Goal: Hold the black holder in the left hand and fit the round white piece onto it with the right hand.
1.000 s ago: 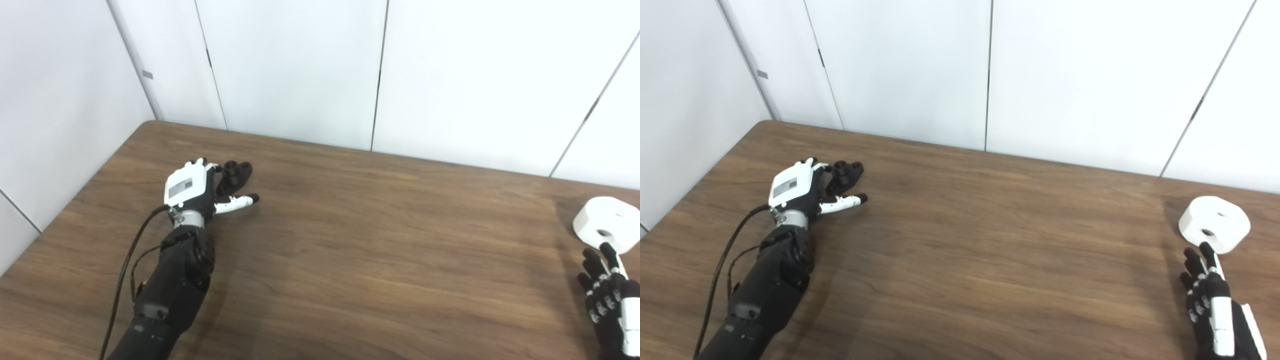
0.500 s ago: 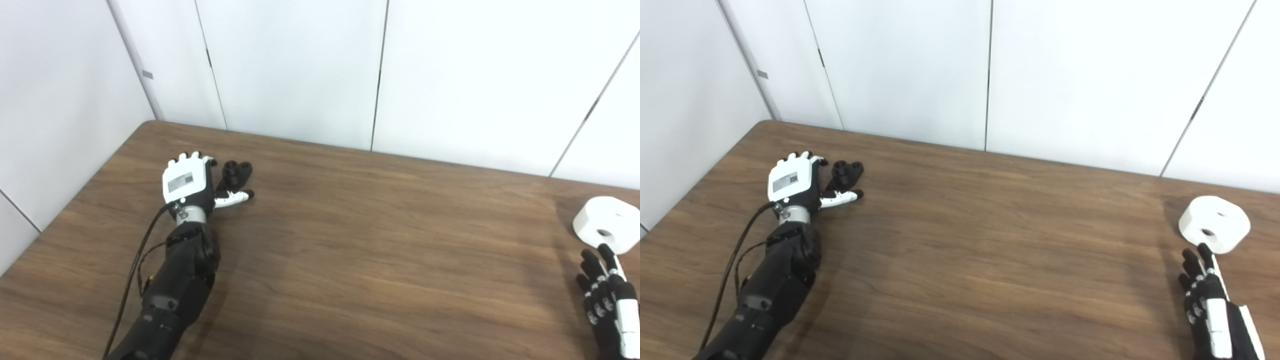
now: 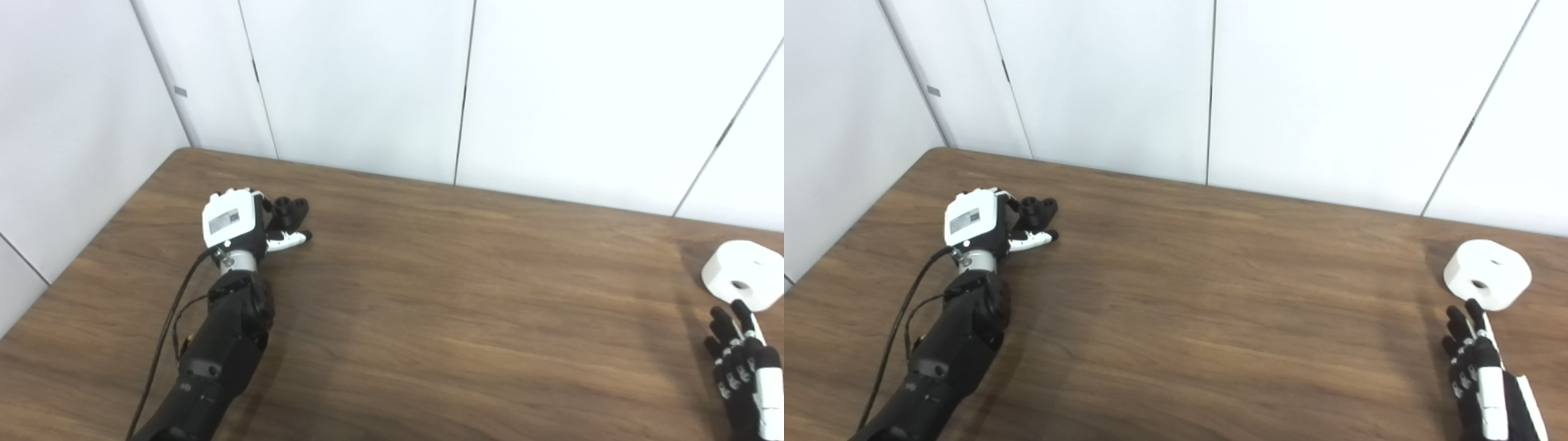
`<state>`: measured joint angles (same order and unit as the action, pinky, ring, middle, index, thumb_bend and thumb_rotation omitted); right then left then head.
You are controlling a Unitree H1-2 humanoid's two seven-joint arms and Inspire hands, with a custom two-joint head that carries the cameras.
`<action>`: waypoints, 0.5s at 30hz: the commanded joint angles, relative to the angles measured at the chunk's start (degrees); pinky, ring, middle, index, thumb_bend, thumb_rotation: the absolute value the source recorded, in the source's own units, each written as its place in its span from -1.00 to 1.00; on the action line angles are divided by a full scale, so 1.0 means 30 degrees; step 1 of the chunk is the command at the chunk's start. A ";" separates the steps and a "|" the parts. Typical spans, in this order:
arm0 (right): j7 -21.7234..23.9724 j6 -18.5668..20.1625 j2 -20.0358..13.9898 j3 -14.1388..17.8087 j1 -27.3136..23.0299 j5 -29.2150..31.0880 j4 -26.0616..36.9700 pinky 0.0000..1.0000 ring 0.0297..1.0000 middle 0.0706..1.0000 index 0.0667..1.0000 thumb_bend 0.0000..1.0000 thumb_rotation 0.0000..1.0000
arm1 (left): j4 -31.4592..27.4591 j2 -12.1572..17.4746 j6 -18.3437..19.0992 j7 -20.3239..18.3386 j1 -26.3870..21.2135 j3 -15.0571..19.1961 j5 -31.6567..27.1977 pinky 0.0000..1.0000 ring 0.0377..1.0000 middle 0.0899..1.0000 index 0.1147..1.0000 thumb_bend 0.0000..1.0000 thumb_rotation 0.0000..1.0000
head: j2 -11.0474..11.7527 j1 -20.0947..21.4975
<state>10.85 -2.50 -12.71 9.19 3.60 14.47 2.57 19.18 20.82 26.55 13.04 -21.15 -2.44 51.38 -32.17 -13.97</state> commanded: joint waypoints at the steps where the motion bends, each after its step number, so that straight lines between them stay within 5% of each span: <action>1: 0.0127 0.0108 0.0502 -0.0383 0.0913 0.0111 -0.0385 1.00 1.00 0.93 1.00 0.22 0.86 | -0.0465 0.0312 0.0065 0.0814 -0.0960 0.0053 -0.0040 0.89 0.78 0.61 0.07 0.70 -0.24 | -0.0008 -0.0012; 15: 0.0303 0.0057 0.0338 -0.0520 0.0929 0.0133 -0.0318 1.00 1.00 0.94 1.00 0.28 0.86 | -0.0159 0.0485 0.0026 0.1499 -0.0869 -0.0391 -0.0394 0.78 0.71 0.53 -0.01 0.70 -0.49 | -0.0111 0.0019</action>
<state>10.92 -2.46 -12.72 8.80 4.02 14.56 3.12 19.55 20.92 26.51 15.92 -21.36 -3.47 49.77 -32.43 -13.89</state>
